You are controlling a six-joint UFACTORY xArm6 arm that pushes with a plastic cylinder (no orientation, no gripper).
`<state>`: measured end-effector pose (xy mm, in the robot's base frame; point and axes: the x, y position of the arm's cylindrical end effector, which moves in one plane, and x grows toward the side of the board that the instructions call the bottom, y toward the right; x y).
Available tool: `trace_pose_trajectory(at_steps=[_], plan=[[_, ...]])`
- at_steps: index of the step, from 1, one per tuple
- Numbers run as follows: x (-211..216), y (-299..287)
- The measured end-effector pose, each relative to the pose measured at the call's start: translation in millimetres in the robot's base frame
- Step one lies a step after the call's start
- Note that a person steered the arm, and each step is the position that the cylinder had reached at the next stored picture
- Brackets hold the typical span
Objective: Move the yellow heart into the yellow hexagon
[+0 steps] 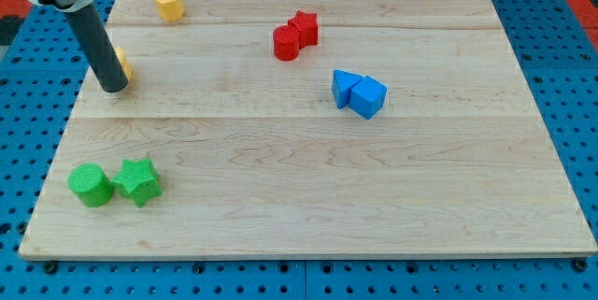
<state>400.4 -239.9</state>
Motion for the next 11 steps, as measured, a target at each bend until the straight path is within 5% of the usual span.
trace_pose_trajectory(at_steps=[2,3,5,7,9,11], plan=[[-46.3,-32.3],[-64.3,11.4],[-34.8,28.4],[-93.8,51.1],[-98.1,115.6],[-137.5,79.7]])
